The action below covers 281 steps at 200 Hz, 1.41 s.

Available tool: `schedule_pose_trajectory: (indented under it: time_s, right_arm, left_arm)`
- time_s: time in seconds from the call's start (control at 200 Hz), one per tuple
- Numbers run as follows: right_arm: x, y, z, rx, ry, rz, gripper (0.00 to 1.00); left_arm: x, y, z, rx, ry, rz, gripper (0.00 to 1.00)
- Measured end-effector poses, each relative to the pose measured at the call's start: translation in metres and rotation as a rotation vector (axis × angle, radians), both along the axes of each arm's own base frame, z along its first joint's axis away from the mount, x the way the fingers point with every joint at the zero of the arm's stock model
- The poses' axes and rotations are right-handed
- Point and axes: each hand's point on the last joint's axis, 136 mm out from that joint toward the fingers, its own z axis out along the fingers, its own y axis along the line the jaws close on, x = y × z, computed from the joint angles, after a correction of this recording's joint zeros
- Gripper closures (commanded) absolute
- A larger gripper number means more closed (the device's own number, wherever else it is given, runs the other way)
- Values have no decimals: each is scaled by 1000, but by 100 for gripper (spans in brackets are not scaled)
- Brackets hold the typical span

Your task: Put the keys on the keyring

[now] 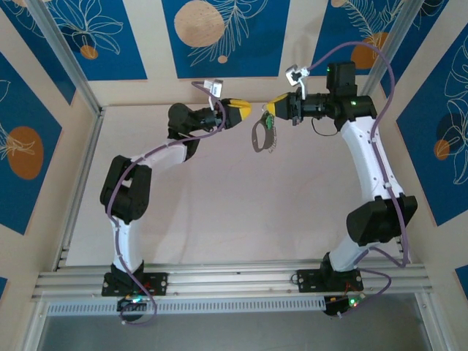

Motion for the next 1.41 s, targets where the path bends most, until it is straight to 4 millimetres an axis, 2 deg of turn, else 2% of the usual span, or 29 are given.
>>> schedule_pose_trajectory:
  time_s: [0.165,0.43,0.865,1.085,1.405]
  right_arm:
    - [1,5,-21,-40,61,22,100]
    - [-4,17,-38,-83,104,62,100]
    - [-5,18,-40,-86,107,67,100]
    - [-4,18,-39,-84,99,67,100]
    - [0,17,-38,-72,91,62,100]
  left_arm:
    - [-2,-5,-9,46,-2,-23,56]
    - [-8,-13,-17,92,-13,-61,56]
    - [-17,-17,-16,107,-34,-104,56]
    - [-26,-22,-5,99,-60,-135,67]
    - [-30,-23,-3,100,-63,-155,63]
